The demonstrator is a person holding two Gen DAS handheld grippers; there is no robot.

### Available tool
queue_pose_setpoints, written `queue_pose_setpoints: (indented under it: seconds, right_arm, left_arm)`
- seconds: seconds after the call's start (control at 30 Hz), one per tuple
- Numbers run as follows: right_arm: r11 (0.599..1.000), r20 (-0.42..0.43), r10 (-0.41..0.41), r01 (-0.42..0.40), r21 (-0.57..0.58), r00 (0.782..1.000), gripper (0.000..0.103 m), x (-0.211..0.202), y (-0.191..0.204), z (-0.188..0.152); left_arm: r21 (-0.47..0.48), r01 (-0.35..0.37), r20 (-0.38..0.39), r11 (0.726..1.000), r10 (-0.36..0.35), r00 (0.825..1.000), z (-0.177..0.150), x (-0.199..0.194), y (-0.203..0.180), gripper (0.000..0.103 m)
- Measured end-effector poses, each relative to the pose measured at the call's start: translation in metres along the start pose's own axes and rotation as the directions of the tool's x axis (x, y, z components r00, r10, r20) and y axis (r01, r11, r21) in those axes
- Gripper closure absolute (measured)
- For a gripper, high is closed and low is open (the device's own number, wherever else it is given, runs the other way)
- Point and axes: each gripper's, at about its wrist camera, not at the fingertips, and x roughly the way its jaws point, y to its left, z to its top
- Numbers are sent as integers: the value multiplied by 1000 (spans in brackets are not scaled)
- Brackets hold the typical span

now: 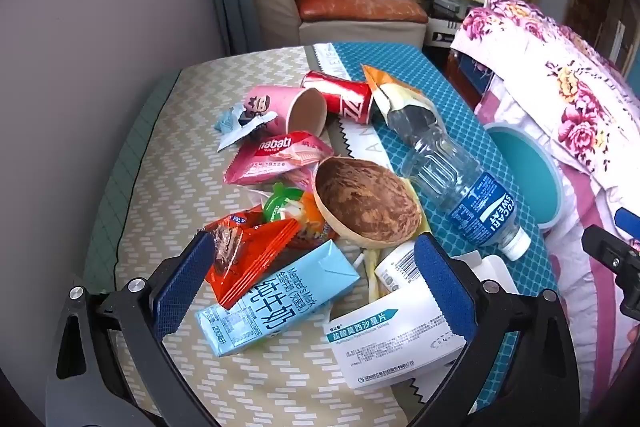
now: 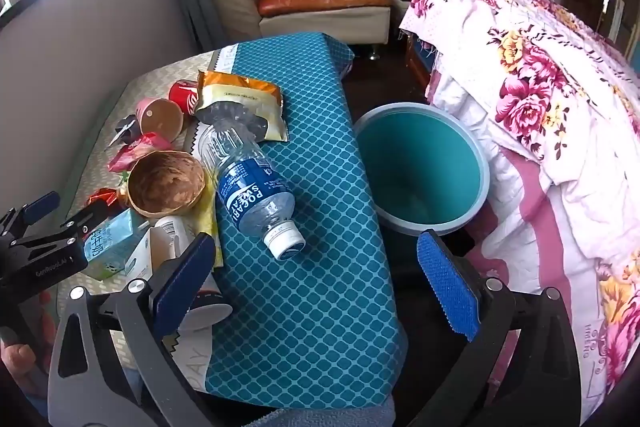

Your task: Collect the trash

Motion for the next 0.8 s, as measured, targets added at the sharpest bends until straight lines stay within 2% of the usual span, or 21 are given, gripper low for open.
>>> queue_pose_setpoints:
  seconds: [0.23, 0.33, 0.8]
  right_arm:
    - [1000, -6, 7, -7, 15, 1000, 6, 0, -6, 2]
    - [1000, -10, -1, 1, 11, 1000, 6, 1, -2, 3]
    - [1000, -14, -8, 8, 6, 1000, 6, 2, -5, 5]
  left_arm:
    - [-28, 14, 2, 999, -14, 1000, -12, 0, 3, 4]
    - [-15, 11, -18, 1000, -12, 1000, -4, 3, 1, 4]
    - [-34, 15, -25, 999, -16, 1000, -7, 2, 4, 4]
